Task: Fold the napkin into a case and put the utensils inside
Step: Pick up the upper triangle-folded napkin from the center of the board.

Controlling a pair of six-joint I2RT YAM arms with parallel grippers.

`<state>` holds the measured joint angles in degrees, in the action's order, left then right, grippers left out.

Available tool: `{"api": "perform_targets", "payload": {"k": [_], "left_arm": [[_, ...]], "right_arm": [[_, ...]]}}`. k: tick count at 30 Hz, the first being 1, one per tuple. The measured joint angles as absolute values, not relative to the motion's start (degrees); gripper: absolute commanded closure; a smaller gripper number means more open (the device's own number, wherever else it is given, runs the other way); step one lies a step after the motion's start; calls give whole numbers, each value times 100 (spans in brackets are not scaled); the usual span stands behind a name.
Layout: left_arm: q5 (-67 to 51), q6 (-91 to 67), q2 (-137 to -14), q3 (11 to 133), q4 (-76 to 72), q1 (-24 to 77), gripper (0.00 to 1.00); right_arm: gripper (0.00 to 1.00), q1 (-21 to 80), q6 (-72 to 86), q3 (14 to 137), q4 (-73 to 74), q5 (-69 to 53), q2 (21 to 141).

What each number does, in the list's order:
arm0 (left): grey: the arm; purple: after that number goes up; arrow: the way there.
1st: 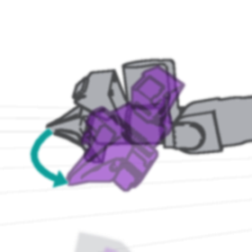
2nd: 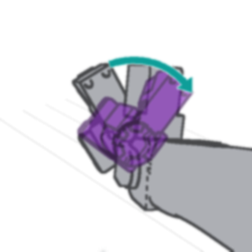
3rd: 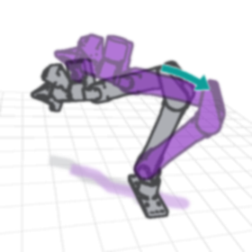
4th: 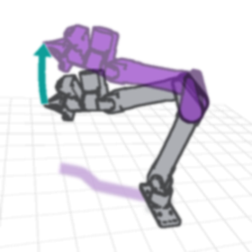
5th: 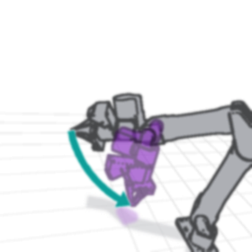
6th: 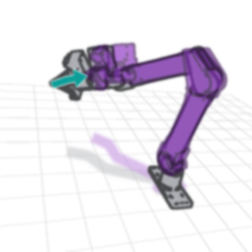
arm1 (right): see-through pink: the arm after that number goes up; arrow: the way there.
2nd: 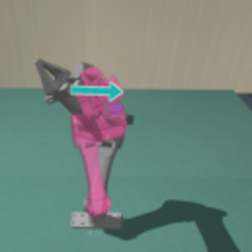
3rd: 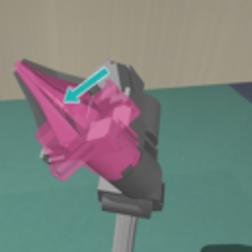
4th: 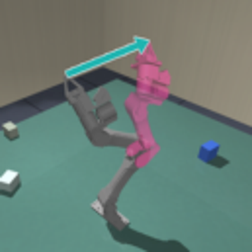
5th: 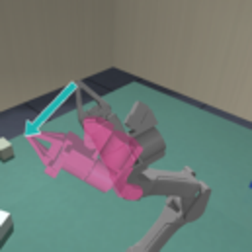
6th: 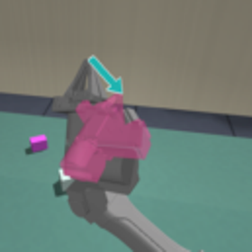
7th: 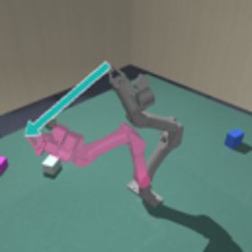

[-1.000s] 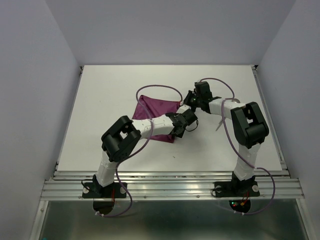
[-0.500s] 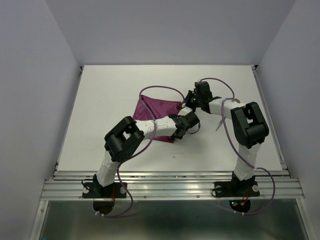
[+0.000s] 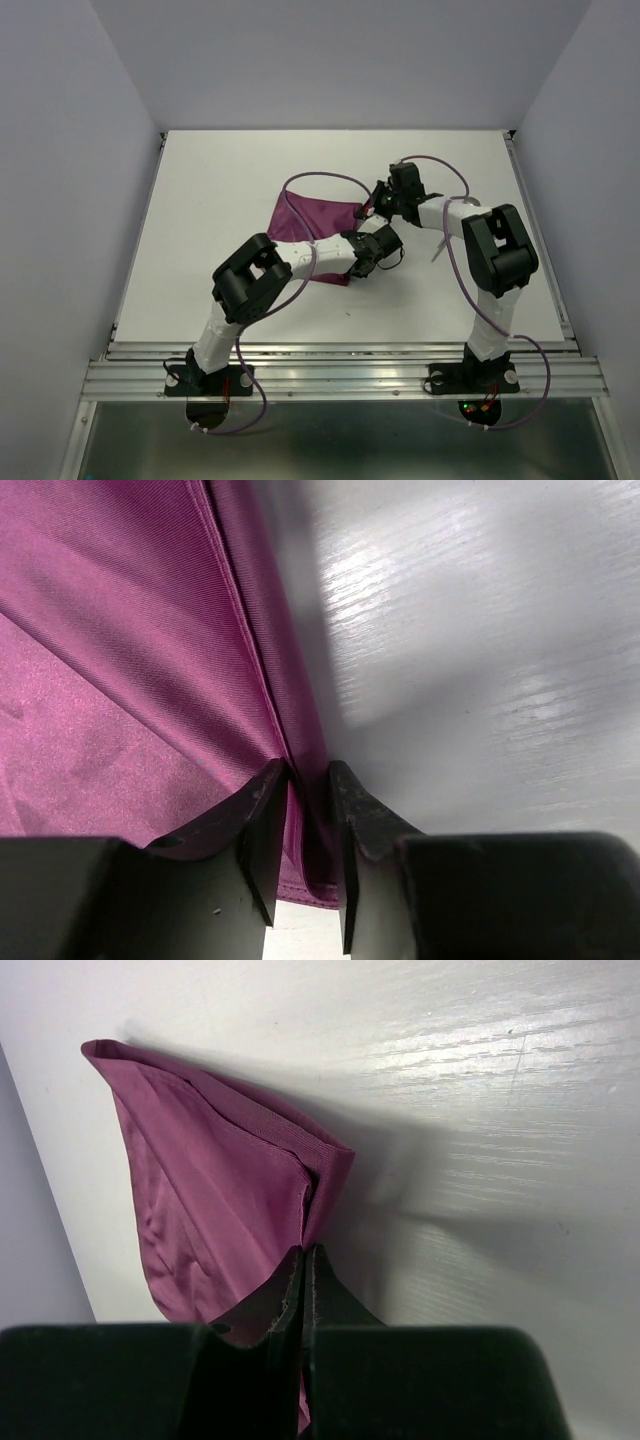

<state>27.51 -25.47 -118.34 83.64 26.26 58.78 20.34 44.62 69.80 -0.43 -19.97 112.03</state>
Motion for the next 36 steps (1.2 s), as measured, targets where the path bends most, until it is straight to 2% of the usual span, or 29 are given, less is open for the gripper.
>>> {"api": "perform_targets", "payload": {"k": [3, 5, 6, 10, 11, 13, 14, 16, 18, 25, 29, 31, 36], "left_arm": [[2709, -2521, -11834, 8364, 2576, 5876, 78], [2657, -2482, -11834, 8359, 2523, 5863, 88], [2628, -2451, -11834, 8348, 2482, 5846, 99], [2471, -2388, -11773, 8263, 2329, 5756, 100], [2375, -2357, -11712, 8187, 2248, 5719, 100], [2200, -2309, -11577, 8023, 2147, 5655, 100], [2084, -2279, -11478, 7891, 2073, 5614, 100], [1879, -2204, -11308, 7701, 2003, 5561, 100], [1723, -2152, -11179, 7575, 1929, 5507, 100], [1146, -2027, -10757, 7321, 1621, 5389, 100], [923, -1986, -10680, 7282, 1494, 5349, 100], [860, -1970, -10676, 7275, 1474, 5321, 100], [779, -1927, -10676, 7275, 1474, 5286, 100]], "right_arm": [[99, 2034, 4460, 6980, -32, -1997, 11153], [99, 2034, 4456, 6976, -25, -1997, 11093], [99, 2034, 4453, 6965, -25, -1997, 11063], [98, 2034, 4434, 6917, -36, -1984, 10978], [89, 2034, 4421, 6901, -38, -1979, 10965], [65, 2034, 4394, 6862, -36, -1975, 10956], [41, 2034, 4394, 6849, -30, -1959, 10956], [27, 2034, 4357, 6840, 25, -1938, 10954], [20, 2034, 4351, 6840, 43, -1896, 10954], [18, 2034, 4353, 6652, 176, -1841, 10921], [21, 2034, 4449, 6434, 191, -1887, 10849], [25, 2034, 4510, 6318, 180, -1933, 10770], [45, 2034, 4641, 6200, 75, -2025, 10759]]}}
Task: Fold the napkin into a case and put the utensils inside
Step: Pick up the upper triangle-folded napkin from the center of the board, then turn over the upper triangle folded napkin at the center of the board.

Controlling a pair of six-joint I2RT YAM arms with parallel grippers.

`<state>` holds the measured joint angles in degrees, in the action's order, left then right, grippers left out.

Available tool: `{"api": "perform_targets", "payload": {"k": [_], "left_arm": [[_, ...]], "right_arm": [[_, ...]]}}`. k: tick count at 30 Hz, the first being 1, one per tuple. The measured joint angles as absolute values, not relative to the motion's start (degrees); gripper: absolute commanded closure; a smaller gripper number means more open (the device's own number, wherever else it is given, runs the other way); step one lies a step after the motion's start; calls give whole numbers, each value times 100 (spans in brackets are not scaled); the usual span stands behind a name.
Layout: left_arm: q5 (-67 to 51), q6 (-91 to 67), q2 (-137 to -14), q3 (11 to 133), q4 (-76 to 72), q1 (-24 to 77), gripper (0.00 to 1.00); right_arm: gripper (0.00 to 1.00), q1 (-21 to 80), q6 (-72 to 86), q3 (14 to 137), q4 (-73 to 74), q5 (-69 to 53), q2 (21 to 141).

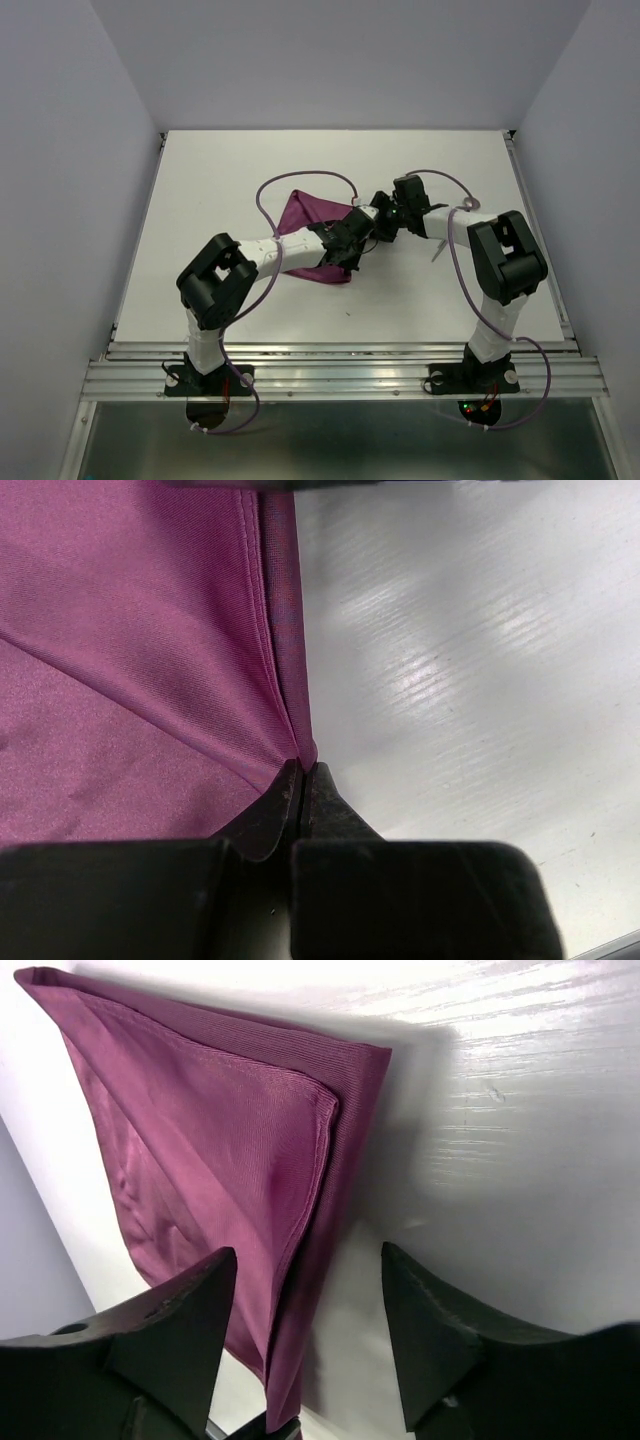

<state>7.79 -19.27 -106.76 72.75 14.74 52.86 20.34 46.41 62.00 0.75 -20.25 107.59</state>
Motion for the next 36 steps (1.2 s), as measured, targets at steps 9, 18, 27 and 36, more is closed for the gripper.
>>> {"api": "perform_targets", "payload": {"k": [9, 18, 27, 36], "left_arm": [[733, -1898, -10674, 7273, 1476, 5280, 100], [572, -1737, -10457, 7321, 1605, 5275, 100], [-30, -1586, -10237, 8211, 2097, 5275, 100], [-744, -1492, -10294, 9662, 2532, 5293, 100]], "right_arm": [[96, 2034, 4748, 6237, -49, -2005, 10761], [99, 2045, 4560, 6316, 145, -1761, 10593], [99, 2071, 4027, 6348, 779, -843, 9480], [99, 1868, 3551, 6364, 1437, -1, 8261]]}}
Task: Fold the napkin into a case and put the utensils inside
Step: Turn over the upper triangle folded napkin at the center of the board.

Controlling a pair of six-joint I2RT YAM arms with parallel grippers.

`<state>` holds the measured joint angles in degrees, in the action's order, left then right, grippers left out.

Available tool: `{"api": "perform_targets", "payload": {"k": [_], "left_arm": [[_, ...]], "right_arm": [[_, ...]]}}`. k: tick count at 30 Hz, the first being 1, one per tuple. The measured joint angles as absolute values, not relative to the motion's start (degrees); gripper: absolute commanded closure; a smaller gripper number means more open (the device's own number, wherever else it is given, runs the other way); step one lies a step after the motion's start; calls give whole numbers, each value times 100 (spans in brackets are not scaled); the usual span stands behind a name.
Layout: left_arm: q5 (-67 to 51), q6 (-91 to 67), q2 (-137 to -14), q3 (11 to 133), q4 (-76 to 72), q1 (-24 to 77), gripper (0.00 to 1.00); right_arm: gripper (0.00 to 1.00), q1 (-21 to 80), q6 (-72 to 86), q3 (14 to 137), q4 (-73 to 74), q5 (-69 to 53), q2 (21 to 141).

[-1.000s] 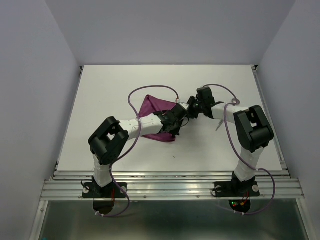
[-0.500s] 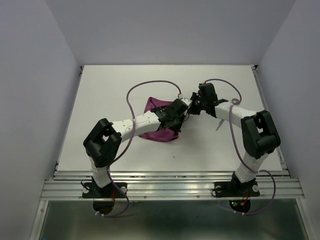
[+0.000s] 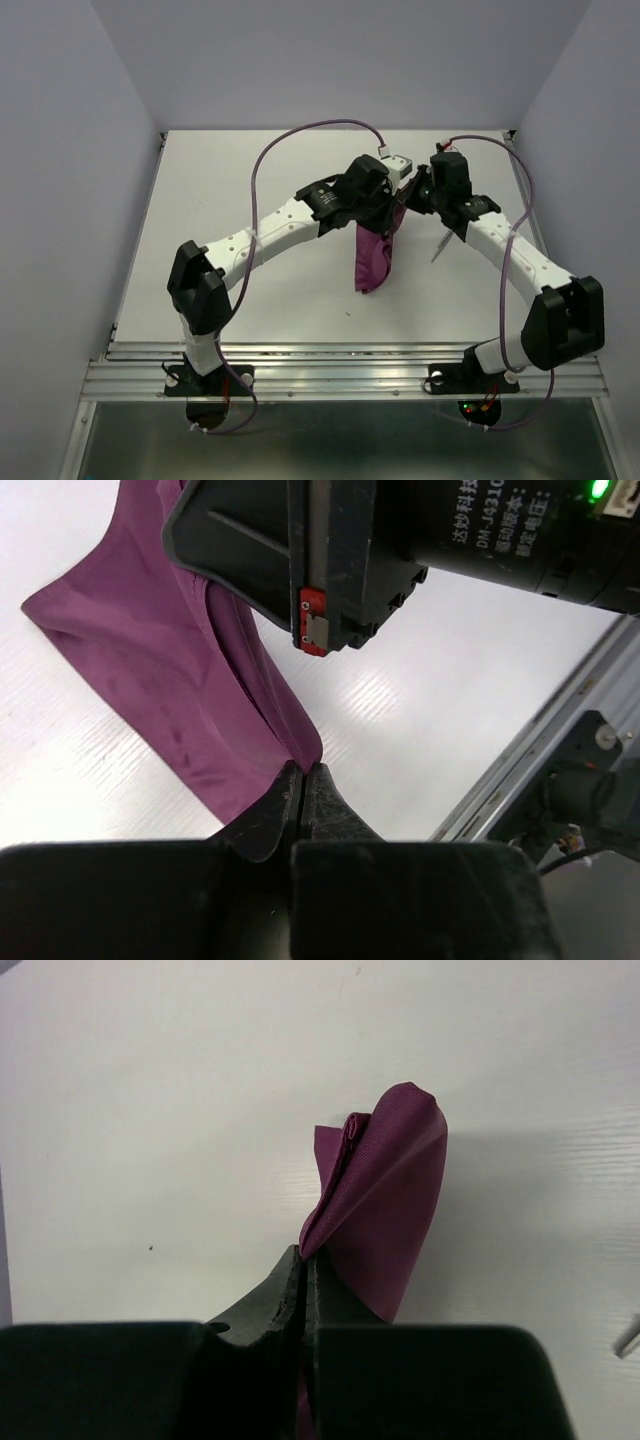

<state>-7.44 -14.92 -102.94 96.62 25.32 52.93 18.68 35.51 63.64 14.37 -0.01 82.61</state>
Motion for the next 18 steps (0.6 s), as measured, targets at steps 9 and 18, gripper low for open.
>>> {"api": "perform_targets", "payload": {"k": [9, 18], "left_arm": [[-1466, -1492, -10862, 10639, 2674, 5559, 100], [-1837, -1457, -11277, 11345, 2746, 5948, 100]], "right_arm": [[99, 1616, 3035, 6630, 2473, 1044, 7336], [99, 1570, 2644, 6928, 3452, 1922, 6665]]}}
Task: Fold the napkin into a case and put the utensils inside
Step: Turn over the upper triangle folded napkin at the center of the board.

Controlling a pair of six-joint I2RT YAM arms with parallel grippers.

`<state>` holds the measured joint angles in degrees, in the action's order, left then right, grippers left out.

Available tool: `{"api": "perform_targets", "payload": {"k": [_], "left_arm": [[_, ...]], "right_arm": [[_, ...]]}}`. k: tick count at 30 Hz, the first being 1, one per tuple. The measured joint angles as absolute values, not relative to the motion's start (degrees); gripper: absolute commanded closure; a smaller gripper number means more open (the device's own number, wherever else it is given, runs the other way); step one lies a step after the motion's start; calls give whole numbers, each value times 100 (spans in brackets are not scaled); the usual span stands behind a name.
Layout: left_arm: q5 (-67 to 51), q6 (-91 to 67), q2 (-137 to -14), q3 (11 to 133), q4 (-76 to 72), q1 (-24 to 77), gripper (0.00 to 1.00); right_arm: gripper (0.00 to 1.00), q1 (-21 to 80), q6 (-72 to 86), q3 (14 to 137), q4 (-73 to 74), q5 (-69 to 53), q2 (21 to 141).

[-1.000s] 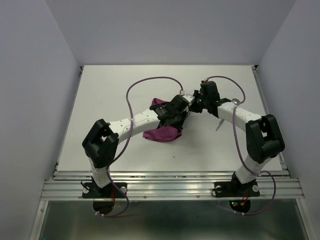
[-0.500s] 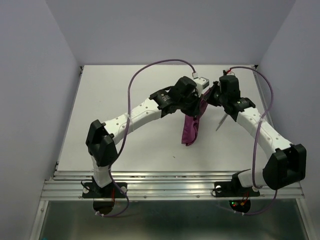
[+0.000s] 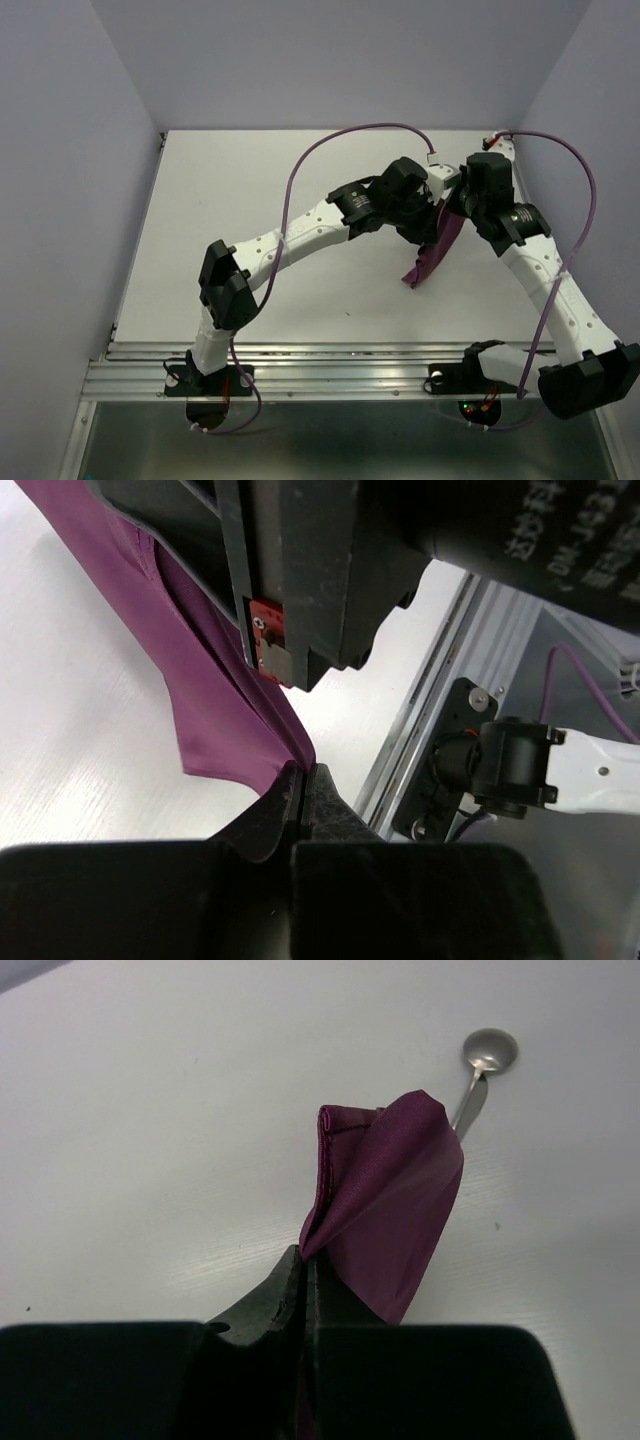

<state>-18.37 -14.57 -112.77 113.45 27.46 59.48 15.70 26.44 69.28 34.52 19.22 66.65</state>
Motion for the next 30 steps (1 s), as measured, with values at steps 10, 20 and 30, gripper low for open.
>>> {"api": "perform_targets", "payload": {"k": [10, 20, 30], "left_arm": [[-2263, -1525, -11277, 11555, 2528, 6108, 100], [-2580, -1839, -11609, 11896, 2110, 6206, 100], [-2858, -2438, -11065, 9664, 250, 5616, 100]], "right_arm": [[99, 1573, 2333, 7649, 4497, 2458, 6401], [99, 1562, 2008, 8291, 5048, 2545, 6818], [99, 1542, 1649, 9026, 5384, 1634, 8597]]}}
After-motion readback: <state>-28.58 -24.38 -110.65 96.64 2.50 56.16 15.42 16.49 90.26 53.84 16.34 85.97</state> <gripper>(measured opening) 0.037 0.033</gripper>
